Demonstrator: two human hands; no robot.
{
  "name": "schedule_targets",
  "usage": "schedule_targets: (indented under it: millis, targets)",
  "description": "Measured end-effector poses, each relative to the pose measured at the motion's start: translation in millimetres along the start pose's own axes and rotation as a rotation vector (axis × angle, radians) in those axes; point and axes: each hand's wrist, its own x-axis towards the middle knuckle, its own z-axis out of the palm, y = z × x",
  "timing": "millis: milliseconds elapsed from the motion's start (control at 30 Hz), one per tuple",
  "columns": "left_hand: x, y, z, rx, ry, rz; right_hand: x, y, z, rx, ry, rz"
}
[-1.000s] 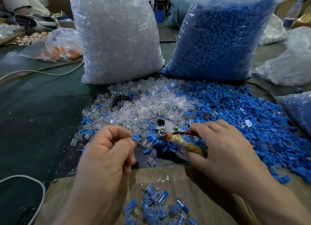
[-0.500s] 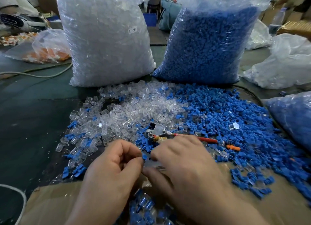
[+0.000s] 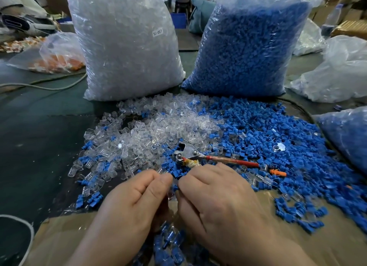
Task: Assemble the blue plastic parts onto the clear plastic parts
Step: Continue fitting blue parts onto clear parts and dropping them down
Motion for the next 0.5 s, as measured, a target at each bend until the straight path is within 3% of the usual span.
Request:
schedule_targets:
  millis: [67, 133, 233, 300, 367, 500]
  targets:
    - [2, -2, -4, -0.075, -0.085, -0.044, -1, -3, 0, 0.084, -0.039, 0.033]
    - [2, -2, -6, -0.141, -0.123, -0.003, -1, -7, -1, 0.306, -0.128, 0.212]
    - [-1, -3, -6, -0.032, -0.102, 0.225, 5, -13, -6, 1.004, -0.306, 0.723]
    - [-4, 0, -6, 0.066, -0.083, 0.333, 8, -12, -12, 1.298, -0.433, 0.892]
    - [-5, 2, -8, 0.099, -0.074, 0.334, 7, -7, -17, 1.227, -0.483, 0.879]
    - [1, -6, -23, 0.307, 0.006, 0.165, 2, 4, -13, 0.458, -0.419, 0.587]
